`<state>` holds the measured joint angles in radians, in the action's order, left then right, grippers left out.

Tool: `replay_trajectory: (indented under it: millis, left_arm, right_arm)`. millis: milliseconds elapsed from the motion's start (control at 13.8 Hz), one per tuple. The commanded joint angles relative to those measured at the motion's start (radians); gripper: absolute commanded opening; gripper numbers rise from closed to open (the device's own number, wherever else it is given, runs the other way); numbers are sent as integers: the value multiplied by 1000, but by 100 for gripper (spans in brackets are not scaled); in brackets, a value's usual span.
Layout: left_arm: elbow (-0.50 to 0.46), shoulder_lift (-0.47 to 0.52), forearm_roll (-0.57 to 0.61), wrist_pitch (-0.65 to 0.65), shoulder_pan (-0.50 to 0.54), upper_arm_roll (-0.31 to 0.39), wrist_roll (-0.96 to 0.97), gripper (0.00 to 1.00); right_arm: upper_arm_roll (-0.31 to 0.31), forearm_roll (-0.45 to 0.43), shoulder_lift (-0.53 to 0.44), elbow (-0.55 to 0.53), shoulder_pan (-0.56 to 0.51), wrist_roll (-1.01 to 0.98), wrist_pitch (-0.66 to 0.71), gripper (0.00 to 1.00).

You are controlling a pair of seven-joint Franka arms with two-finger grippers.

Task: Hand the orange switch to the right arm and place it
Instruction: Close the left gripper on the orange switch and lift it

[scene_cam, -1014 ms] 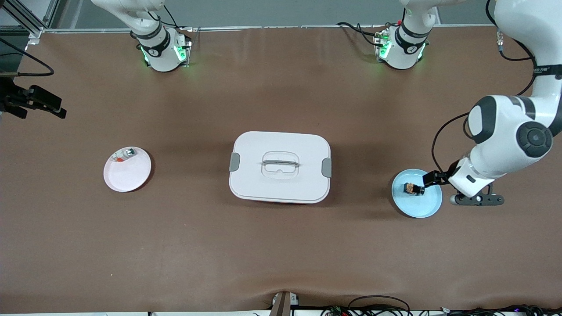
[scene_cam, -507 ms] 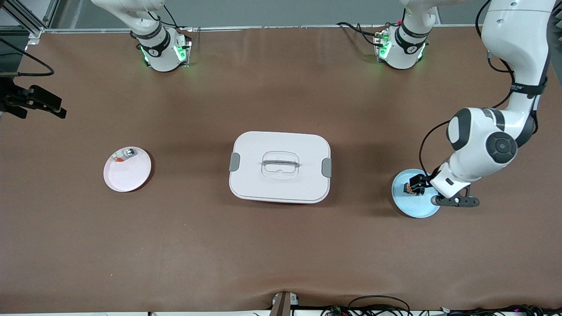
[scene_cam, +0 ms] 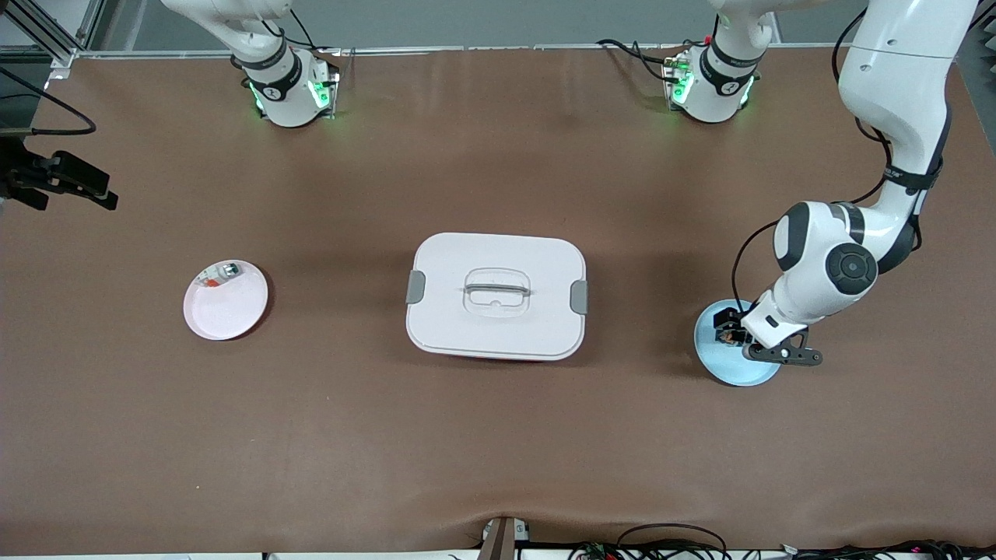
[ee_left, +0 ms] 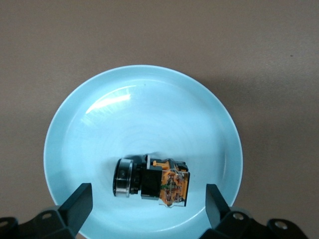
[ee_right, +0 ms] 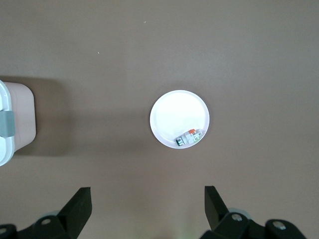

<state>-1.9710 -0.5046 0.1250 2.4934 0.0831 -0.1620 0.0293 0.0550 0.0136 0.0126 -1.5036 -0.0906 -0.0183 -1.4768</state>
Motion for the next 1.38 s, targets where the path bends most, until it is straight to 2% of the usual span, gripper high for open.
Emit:
replay_trajectory:
  millis: [0, 507, 580, 797, 1014, 1304]
  left_arm:
    - [-5, -20, 22, 30, 4, -1, -11, 100]
    - [1, -65, 62, 61, -2, -1, -14, 100]
    - [0, -66, 79, 61, -2, -1, -14, 94]
    - [0, -71, 87, 59, -2, -1, -14, 62]
    - [0, -71, 87, 58, -3, -1, -12, 2]
    - [11, 0, 68, 20, 6, -11, 27, 0]
  right_arm:
    - [6, -9, 9, 20, -8, 1, 15, 100]
    - [6, -7, 9, 20, -4, 1, 15, 100]
    - [6, -7, 9, 20, -3, 1, 15, 100]
    - [6, -7, 9, 20, -1, 1, 15, 100]
    - [8, -23, 9, 20, 5, -3, 13, 100]
    - [11, -33, 9, 20, 5, -2, 15, 100]
